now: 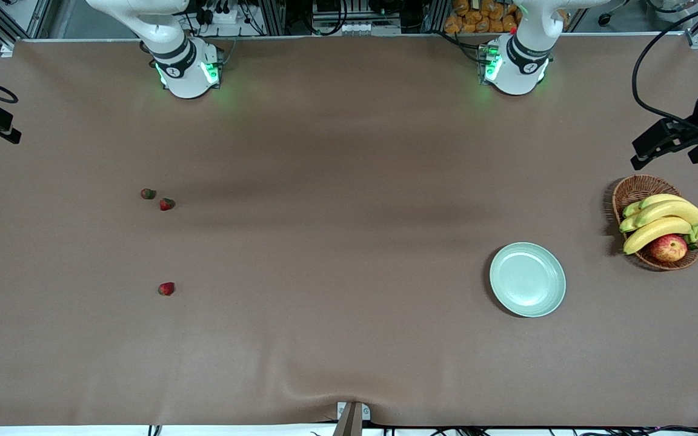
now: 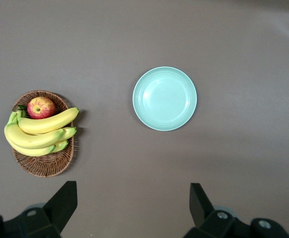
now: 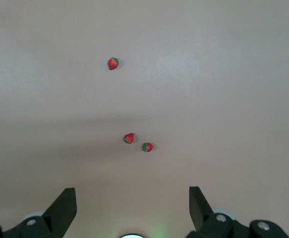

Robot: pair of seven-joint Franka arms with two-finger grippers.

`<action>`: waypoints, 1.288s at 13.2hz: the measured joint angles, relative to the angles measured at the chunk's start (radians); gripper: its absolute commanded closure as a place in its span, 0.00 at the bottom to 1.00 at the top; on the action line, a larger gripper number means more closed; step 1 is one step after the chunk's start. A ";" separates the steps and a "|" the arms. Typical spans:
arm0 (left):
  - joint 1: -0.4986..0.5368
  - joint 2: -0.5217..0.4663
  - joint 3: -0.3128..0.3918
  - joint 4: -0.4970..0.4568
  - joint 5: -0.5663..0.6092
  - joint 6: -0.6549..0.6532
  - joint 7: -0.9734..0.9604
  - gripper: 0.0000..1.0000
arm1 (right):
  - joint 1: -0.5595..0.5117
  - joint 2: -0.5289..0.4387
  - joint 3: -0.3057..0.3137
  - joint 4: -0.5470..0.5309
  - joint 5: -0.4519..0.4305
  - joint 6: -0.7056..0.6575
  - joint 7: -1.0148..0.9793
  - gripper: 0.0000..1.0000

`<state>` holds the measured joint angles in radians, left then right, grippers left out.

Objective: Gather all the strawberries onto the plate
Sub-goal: 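Move the right gripper out toward the strawberries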

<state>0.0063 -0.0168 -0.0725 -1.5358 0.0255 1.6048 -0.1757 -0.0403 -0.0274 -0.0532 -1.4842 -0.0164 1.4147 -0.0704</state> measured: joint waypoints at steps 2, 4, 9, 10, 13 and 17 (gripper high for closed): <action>-0.002 0.000 0.000 -0.001 -0.001 -0.006 0.000 0.00 | 0.000 0.001 0.004 -0.001 0.004 0.000 0.000 0.00; -0.003 0.000 -0.002 -0.002 -0.001 -0.013 0.000 0.00 | 0.000 0.005 0.007 -0.001 0.010 0.000 0.002 0.00; -0.026 0.000 -0.006 -0.009 -0.003 -0.043 0.017 0.00 | 0.000 0.010 0.007 -0.004 0.013 0.005 0.002 0.00; -0.033 0.000 -0.006 -0.011 -0.003 -0.052 0.022 0.00 | 0.000 0.017 0.005 -0.007 0.013 0.007 0.002 0.00; -0.047 0.000 -0.006 -0.012 -0.003 -0.079 0.023 0.00 | 0.001 0.064 0.007 -0.020 0.014 0.047 0.001 0.00; -0.045 0.000 -0.001 -0.012 -0.003 -0.085 0.025 0.00 | 0.004 0.190 0.010 -0.032 0.014 0.211 0.001 0.00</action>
<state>-0.0390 -0.0169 -0.0738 -1.5479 0.0228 1.5194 -0.1505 -0.0366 0.1629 -0.0436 -1.5161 -0.0025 1.6260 -0.0693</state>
